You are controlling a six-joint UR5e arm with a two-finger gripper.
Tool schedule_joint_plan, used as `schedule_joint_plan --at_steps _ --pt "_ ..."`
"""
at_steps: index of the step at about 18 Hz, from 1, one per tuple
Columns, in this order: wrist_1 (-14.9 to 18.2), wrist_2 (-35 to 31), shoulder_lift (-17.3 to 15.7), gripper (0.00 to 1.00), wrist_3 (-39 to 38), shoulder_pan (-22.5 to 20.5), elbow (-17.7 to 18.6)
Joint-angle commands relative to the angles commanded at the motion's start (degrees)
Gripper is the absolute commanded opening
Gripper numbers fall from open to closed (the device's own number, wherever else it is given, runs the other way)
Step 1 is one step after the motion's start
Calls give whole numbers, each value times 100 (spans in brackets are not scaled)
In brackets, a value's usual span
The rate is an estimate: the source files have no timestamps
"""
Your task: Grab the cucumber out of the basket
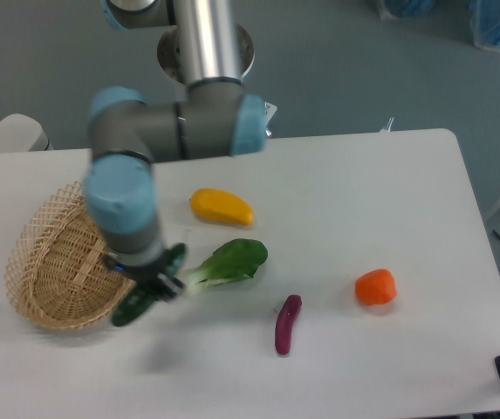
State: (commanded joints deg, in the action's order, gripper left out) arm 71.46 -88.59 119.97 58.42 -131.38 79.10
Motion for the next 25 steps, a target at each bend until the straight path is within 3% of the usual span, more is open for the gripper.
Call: schedule_joint_plan --at_steps 4,7,11,14,25 --pt "-18 9 368 3 644 -519 -429" --pt "17 17 737 3 925 -687 -939" --pt "61 26 1081 2 1329 -863 -1344" --pt "62 9 1222 2 1541 -898 -1424" --pt "44 -158 1213 4 1910 -872 -1380"
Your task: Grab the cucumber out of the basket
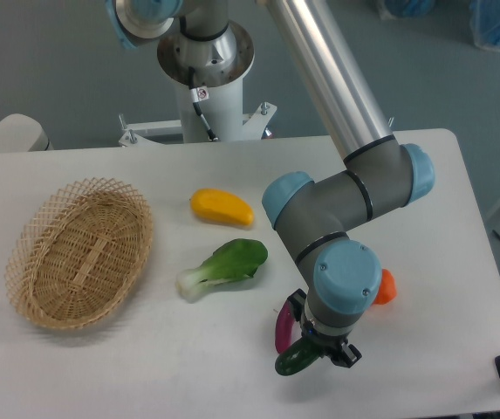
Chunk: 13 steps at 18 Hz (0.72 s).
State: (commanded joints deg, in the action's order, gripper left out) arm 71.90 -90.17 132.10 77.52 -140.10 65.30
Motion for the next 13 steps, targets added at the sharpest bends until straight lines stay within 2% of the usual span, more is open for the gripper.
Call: schedule_joint_plan --at_steps 13 --pt "-35 -9 0 5 571 -26 9"
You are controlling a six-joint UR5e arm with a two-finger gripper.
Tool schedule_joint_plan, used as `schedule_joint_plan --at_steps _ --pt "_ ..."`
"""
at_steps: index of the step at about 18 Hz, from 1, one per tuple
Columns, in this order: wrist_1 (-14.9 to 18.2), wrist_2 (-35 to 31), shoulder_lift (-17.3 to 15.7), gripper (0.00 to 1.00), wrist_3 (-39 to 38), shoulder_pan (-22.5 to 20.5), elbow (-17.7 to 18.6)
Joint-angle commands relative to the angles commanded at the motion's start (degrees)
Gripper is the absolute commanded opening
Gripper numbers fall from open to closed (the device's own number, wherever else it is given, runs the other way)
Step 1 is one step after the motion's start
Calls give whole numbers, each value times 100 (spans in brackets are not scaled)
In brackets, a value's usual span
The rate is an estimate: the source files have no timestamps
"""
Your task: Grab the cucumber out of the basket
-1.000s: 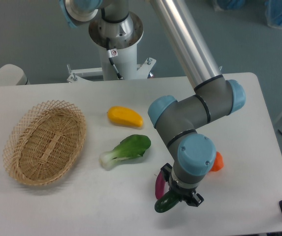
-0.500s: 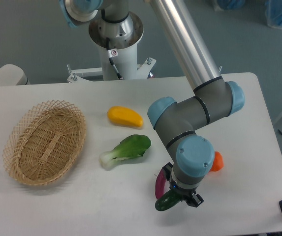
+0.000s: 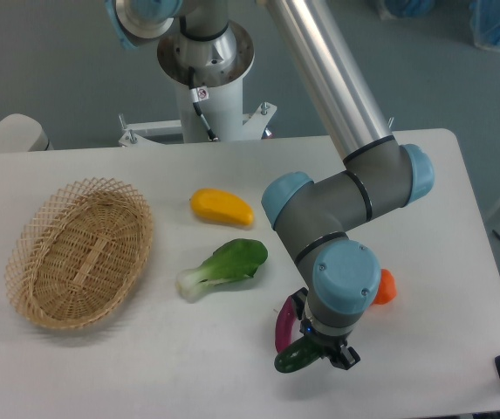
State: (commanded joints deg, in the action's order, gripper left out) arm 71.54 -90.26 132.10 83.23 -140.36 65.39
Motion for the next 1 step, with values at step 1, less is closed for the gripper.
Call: schedule_joint_plan --at_steps 1 --pt "0 9 0 5 0 9 9"
